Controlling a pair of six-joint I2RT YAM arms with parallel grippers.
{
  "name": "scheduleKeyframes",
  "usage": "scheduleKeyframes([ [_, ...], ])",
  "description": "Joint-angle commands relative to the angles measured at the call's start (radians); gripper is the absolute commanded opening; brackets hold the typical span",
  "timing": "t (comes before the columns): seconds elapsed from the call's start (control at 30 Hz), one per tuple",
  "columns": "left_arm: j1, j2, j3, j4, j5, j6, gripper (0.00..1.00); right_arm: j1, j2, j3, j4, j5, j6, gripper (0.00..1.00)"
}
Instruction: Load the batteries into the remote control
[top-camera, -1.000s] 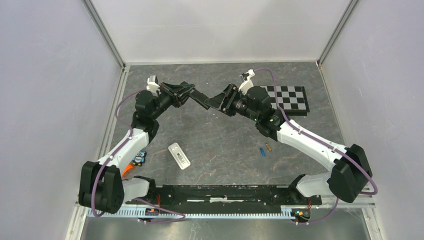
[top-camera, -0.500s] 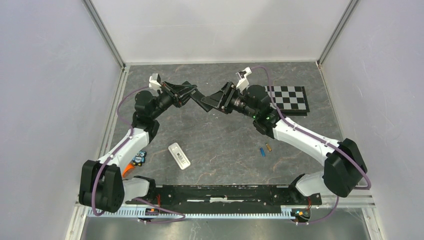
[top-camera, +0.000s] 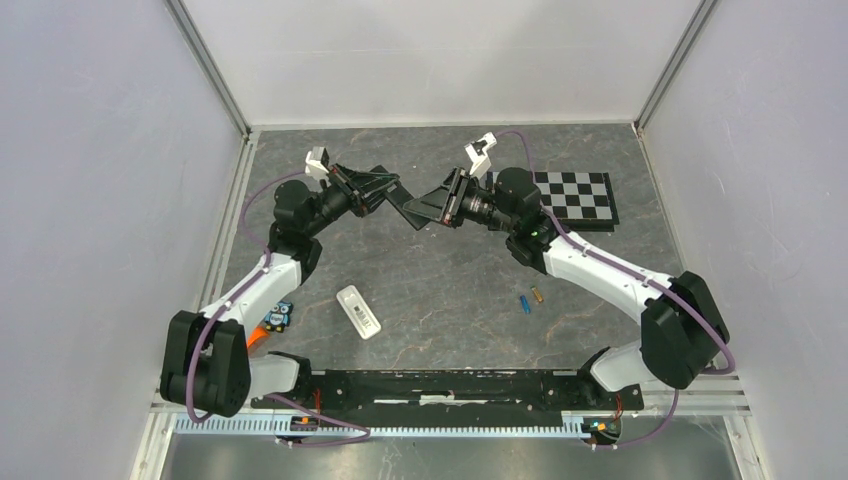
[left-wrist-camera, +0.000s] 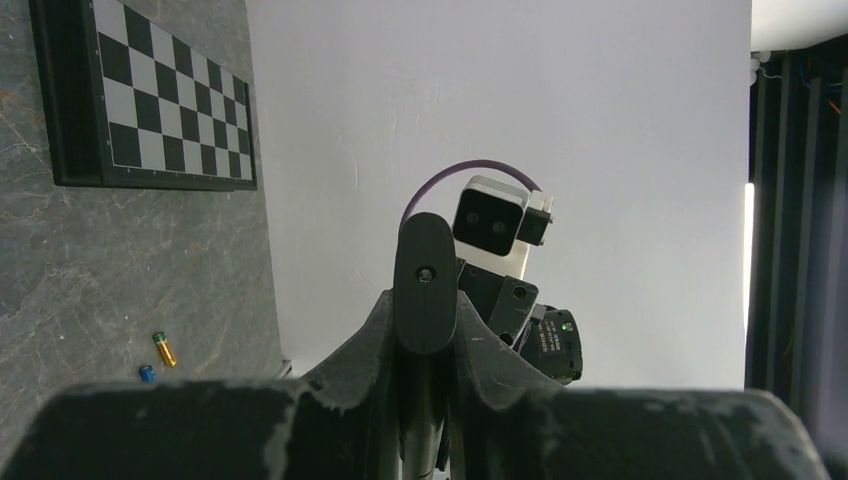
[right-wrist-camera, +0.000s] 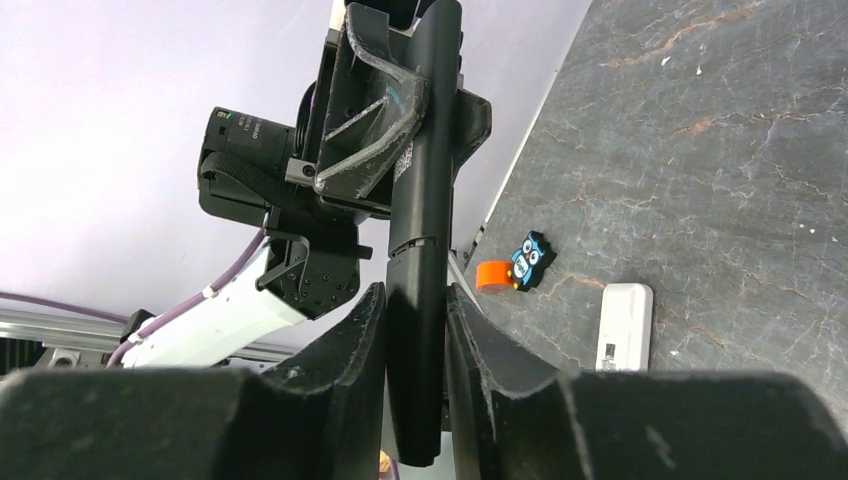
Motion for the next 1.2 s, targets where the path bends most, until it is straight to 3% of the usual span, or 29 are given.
scheduleKeyframes([
  [0.0,-0.002,-0.001,0.065,0.145,0.027,-0.065,0.02,-0.01,0.001,-0.026,-0.027,-0.006,-0.027,0.26],
  [0.47,-0.002,-0.026,0.055,0.177,0.288,0.01,0.02,-0.021,0.135,0.04,0.188,-0.059,0.117,0.22],
  [0.7,-0.027,-0.024,0.057,0.186,0.311,-0.009,0.02,-0.021,0.161,0.083,0.096,-0.014,0.097,0.21],
  [0.93,-0.069,0.003,0.063,0.253,0.331,-0.05,0.02,-0.023,0.174,0.09,0.118,0.011,0.061,0.21],
  [1.17,-0.066,-0.003,0.069,0.203,0.293,0.035,0.02,-0.054,0.133,0.074,0.178,-0.021,0.03,0.26],
])
